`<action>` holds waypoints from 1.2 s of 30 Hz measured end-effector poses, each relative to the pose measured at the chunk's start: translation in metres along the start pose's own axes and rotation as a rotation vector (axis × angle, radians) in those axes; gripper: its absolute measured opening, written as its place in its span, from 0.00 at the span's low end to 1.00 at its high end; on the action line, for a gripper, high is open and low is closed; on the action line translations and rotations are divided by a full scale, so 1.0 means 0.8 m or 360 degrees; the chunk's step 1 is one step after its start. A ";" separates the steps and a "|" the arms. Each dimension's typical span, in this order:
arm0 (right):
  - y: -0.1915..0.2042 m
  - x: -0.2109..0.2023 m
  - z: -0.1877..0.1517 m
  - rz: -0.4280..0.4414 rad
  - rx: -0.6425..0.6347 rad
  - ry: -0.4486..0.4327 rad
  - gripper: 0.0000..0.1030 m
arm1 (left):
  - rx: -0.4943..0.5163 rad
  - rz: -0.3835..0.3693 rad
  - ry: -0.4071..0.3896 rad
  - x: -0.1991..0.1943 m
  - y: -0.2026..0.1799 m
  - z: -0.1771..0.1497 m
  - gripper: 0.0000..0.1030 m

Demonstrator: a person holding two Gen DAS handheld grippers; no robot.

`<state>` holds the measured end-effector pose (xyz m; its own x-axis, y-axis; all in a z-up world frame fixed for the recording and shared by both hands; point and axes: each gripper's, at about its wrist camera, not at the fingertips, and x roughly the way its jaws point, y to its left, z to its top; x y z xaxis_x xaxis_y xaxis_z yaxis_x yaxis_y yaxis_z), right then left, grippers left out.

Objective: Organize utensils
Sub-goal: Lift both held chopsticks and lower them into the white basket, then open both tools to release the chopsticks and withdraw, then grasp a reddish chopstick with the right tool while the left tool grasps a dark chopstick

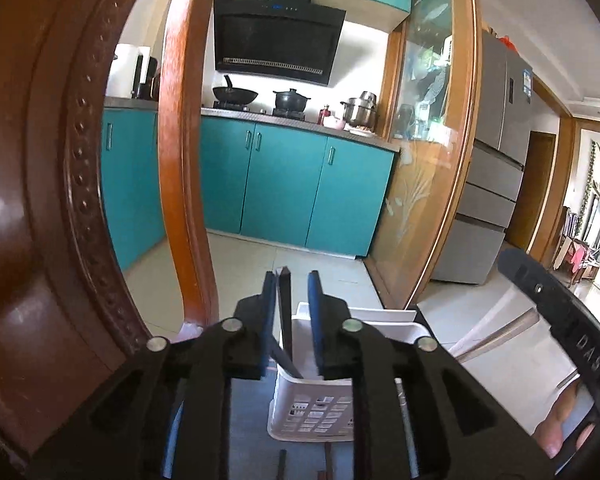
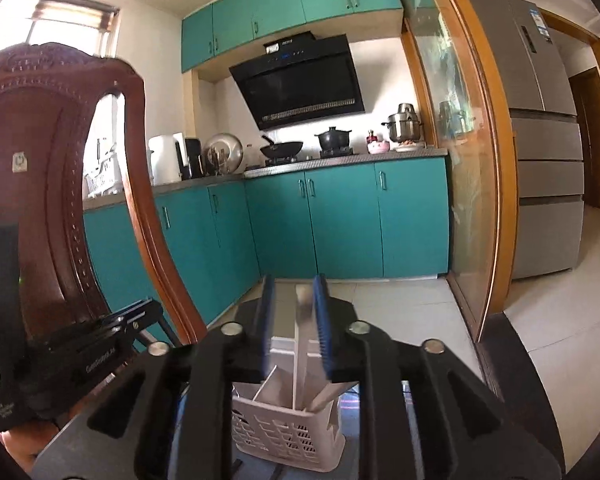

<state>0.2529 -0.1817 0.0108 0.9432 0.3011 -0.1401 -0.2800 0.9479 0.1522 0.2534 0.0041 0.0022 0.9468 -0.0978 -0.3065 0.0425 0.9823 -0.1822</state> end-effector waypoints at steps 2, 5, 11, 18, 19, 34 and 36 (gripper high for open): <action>0.000 -0.011 0.006 0.0003 0.0003 -0.0039 0.27 | -0.0002 -0.0018 -0.0032 -0.011 0.001 0.003 0.21; 0.007 -0.038 0.019 0.0017 -0.0008 -0.0099 0.32 | -0.0005 -0.0032 -0.0077 -0.031 0.003 0.006 0.25; 0.033 -0.079 0.032 0.0271 -0.0078 0.0103 0.32 | -0.0076 -0.0064 -0.0167 -0.083 0.028 -0.001 0.26; 0.066 -0.009 -0.087 0.0437 -0.0194 0.0859 0.23 | -0.0134 0.0051 0.0125 -0.059 0.077 -0.083 0.25; 0.063 0.006 -0.116 0.0405 -0.0196 0.0963 0.21 | -0.0142 0.0053 0.0249 -0.046 0.080 -0.098 0.25; 0.083 0.072 -0.254 0.0393 -0.0061 0.1546 0.17 | 0.0026 0.0161 0.0566 -0.003 0.069 -0.143 0.33; 0.097 0.070 -0.255 0.0339 -0.0150 0.1521 0.18 | 0.0029 0.0167 0.0569 -0.001 0.067 -0.142 0.36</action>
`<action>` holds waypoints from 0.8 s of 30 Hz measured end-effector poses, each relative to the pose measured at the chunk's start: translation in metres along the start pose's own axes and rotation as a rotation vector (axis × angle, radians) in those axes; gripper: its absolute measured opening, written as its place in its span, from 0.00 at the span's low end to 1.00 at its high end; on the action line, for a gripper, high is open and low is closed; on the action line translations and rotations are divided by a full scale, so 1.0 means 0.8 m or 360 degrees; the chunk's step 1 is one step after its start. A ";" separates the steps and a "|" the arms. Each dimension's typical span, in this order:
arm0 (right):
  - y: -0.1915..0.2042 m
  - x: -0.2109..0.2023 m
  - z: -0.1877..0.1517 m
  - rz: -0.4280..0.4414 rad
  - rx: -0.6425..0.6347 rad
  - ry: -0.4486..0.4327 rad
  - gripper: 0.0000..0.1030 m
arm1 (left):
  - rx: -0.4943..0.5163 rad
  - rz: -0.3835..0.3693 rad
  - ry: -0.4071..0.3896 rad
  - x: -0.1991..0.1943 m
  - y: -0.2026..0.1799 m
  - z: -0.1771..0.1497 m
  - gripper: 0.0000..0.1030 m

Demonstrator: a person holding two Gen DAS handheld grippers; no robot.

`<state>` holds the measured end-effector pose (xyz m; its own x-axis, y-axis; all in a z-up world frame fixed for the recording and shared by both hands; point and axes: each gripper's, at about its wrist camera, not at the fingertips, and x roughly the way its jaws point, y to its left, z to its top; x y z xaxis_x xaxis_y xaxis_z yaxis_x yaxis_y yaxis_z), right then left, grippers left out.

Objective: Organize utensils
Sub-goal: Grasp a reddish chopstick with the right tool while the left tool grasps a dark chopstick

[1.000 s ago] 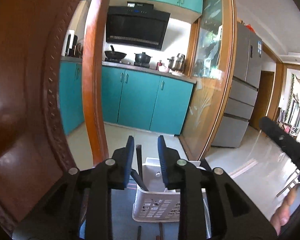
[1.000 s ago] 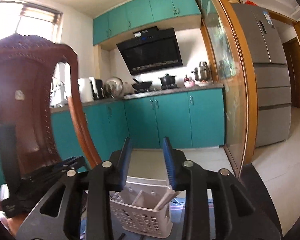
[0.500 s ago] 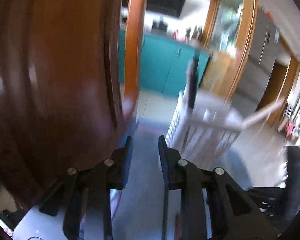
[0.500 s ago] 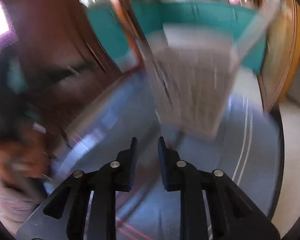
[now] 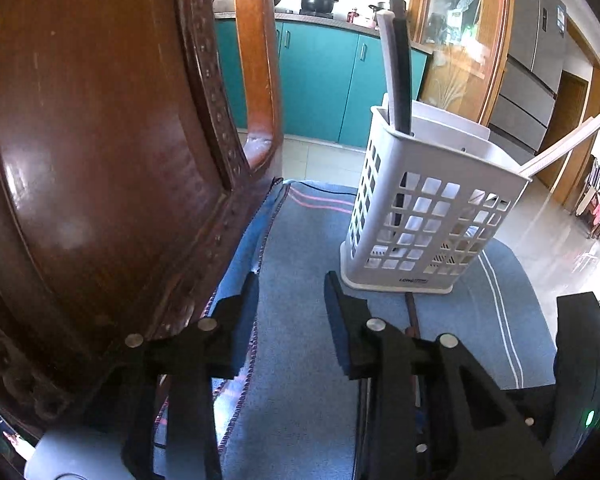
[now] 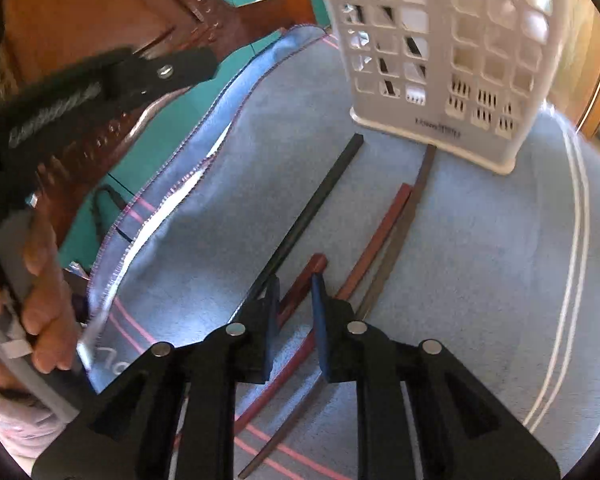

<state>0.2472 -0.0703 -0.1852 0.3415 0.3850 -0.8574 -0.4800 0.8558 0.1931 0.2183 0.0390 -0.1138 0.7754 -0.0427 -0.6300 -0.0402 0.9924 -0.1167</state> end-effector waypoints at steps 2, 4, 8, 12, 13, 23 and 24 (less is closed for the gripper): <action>0.011 0.003 0.000 -0.0064 -0.0028 -0.0011 0.19 | -0.0001 0.0007 0.0000 0.000 -0.001 0.001 0.39; 0.020 0.007 0.002 -0.0120 -0.0049 -0.0029 0.19 | 0.0003 0.0011 0.0001 0.003 -0.003 0.002 0.39; 0.018 0.013 0.008 -0.0111 0.0020 -0.0073 0.13 | 0.0015 0.0019 0.0017 0.008 -0.004 -0.001 0.39; -0.009 0.008 0.010 0.0044 0.0189 -0.0097 0.08 | 0.0013 0.0018 0.0038 0.011 -0.005 -0.002 0.39; -0.016 0.004 0.011 0.0072 0.0228 -0.0110 0.07 | 0.0013 0.0012 0.0042 0.011 -0.005 -0.002 0.40; -0.089 -0.057 0.020 -0.0134 0.0468 -0.0377 0.07 | 0.0038 -0.0119 0.0167 0.039 -0.020 -0.014 0.43; -0.095 -0.056 0.015 -0.0173 0.0500 -0.0370 0.07 | 0.0032 -0.0142 0.0187 0.043 -0.022 -0.015 0.43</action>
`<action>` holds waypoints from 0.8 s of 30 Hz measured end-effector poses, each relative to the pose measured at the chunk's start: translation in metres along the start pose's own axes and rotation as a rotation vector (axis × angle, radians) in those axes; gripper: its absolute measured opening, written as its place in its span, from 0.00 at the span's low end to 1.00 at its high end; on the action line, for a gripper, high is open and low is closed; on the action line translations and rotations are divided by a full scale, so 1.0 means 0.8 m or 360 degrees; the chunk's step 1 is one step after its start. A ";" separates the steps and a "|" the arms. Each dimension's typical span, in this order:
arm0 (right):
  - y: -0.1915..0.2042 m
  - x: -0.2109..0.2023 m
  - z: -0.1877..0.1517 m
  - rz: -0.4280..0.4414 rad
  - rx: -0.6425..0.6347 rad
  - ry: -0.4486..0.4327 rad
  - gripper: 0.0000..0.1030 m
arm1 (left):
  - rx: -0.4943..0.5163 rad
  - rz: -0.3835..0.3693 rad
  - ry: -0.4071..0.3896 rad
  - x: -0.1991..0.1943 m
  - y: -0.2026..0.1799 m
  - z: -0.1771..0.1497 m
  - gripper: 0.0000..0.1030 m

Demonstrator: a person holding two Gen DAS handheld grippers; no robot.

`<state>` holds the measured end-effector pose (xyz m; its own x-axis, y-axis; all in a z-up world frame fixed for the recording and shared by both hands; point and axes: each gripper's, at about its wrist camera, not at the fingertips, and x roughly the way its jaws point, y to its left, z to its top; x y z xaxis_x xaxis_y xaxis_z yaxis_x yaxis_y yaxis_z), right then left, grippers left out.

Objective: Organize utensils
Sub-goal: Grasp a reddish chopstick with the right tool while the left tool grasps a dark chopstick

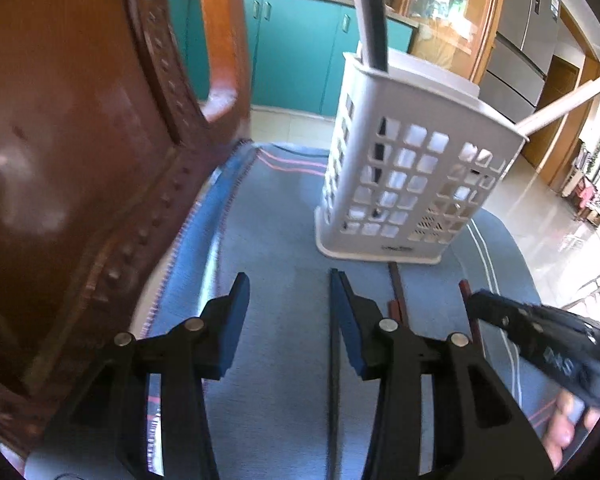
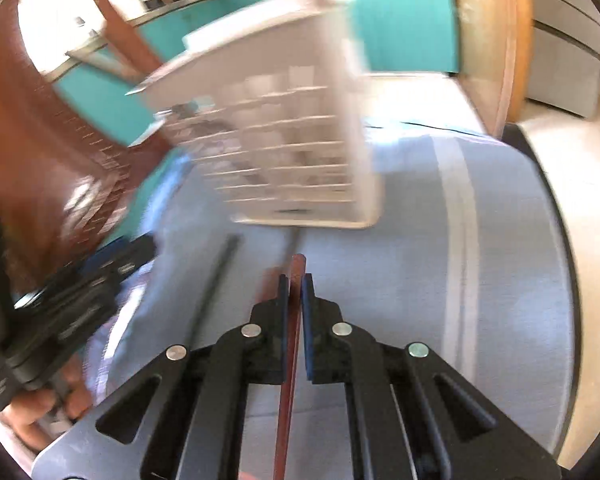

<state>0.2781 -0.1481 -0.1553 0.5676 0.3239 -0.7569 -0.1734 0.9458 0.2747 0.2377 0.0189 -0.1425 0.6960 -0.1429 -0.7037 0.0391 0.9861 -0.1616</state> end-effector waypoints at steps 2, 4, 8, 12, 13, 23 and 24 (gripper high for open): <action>-0.020 0.007 0.001 -0.0065 0.0060 0.0020 0.07 | -0.0004 -0.0044 0.0036 0.007 -0.004 -0.002 0.43; -0.040 0.007 -0.002 -0.0098 0.0085 0.0036 0.07 | 0.0009 -0.0068 0.0061 0.014 -0.010 -0.005 0.45; -0.045 0.011 -0.006 -0.0175 0.0057 0.0042 0.07 | 0.0070 -0.0061 0.0106 0.026 -0.027 -0.013 0.47; -0.039 0.010 -0.012 -0.0223 -0.0002 0.0048 0.24 | 0.0123 -0.0044 0.0144 0.037 -0.041 -0.020 0.50; -0.037 0.012 -0.014 -0.0242 -0.0023 0.0061 0.27 | 0.0134 -0.0039 0.0151 0.041 -0.044 -0.022 0.50; -0.022 0.026 -0.025 -0.0356 -0.0171 0.0099 0.30 | 0.0219 0.0045 0.0243 0.068 -0.063 -0.039 0.52; -0.021 0.027 -0.025 -0.0363 -0.0179 0.0096 0.30 | 0.0235 0.0058 0.0235 0.069 -0.066 -0.041 0.52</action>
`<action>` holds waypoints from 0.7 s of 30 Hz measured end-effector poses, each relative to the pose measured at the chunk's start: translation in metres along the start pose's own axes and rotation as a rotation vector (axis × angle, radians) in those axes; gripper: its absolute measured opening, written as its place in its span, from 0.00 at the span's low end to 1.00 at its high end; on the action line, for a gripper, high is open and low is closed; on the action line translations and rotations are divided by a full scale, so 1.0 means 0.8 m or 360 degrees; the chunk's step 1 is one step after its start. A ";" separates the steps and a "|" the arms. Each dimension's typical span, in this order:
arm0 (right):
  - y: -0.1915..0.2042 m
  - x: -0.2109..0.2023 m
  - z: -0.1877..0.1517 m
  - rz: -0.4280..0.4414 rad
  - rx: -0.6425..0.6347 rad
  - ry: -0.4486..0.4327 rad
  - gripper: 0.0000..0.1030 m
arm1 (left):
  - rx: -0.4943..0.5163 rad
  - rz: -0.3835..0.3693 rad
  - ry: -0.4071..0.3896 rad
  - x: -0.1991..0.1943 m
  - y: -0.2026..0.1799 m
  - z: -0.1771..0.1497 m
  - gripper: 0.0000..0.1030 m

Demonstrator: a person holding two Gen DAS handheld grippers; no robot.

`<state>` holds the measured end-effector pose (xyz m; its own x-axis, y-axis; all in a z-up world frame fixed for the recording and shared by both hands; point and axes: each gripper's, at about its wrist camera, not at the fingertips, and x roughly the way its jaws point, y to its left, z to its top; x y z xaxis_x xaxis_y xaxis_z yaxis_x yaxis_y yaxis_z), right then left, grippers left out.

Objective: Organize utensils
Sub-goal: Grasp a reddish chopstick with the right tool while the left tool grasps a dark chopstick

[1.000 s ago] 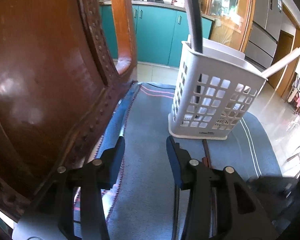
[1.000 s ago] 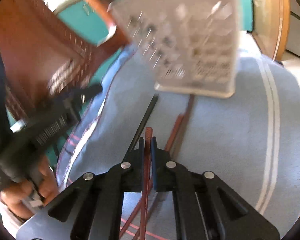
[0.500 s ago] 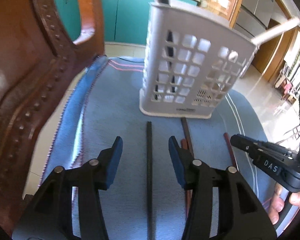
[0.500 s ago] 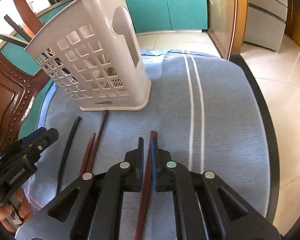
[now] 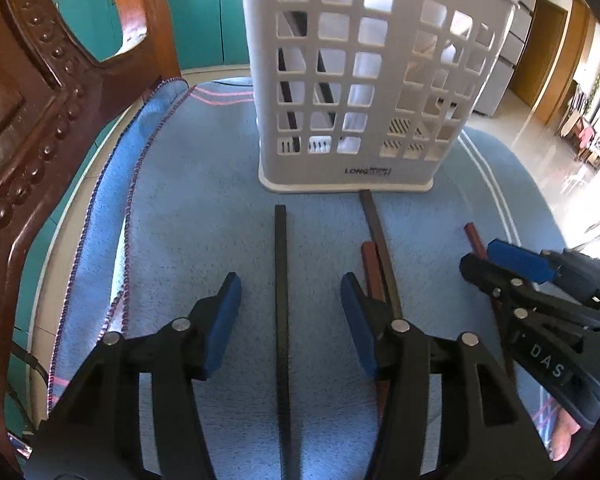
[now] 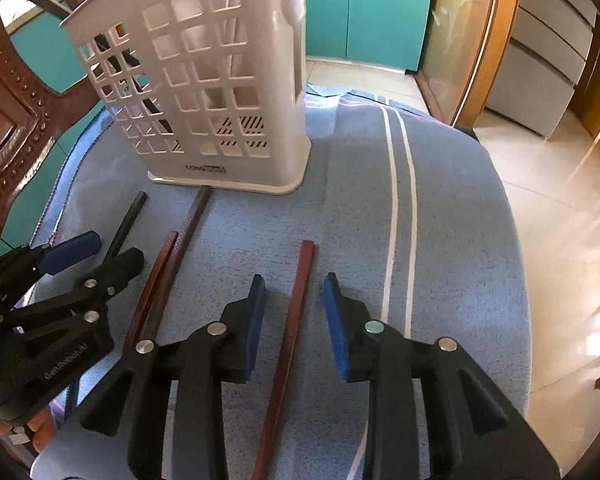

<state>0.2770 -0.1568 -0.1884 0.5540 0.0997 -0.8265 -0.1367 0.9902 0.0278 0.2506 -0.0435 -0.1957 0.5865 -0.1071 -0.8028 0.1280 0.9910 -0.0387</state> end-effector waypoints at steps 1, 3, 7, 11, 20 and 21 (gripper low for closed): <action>0.001 0.001 0.000 -0.0005 -0.0007 -0.0003 0.30 | 0.0012 0.0009 0.0001 0.001 -0.002 -0.001 0.54; 0.003 0.002 0.000 -0.0021 -0.0024 -0.0011 0.30 | 0.0019 0.0012 0.0001 0.004 -0.007 -0.001 0.55; 0.005 0.000 -0.002 -0.0042 -0.0044 -0.0025 0.30 | 0.0022 0.0021 0.0005 0.008 -0.016 0.000 0.56; 0.006 -0.004 -0.006 -0.0043 -0.0050 -0.0032 0.30 | 0.0017 0.0020 0.0003 0.009 -0.022 -0.002 0.55; -0.012 -0.010 -0.001 0.0077 0.0063 -0.0020 0.09 | -0.0044 0.0031 -0.0022 0.000 0.010 0.008 0.11; -0.013 -0.010 -0.001 0.0085 0.0063 -0.0025 0.08 | -0.0056 0.0024 -0.0022 0.000 0.012 0.008 0.07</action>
<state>0.2729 -0.1676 -0.1826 0.5596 0.1539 -0.8143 -0.1340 0.9865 0.0944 0.2570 -0.0344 -0.1921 0.5992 -0.0930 -0.7952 0.0912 0.9947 -0.0476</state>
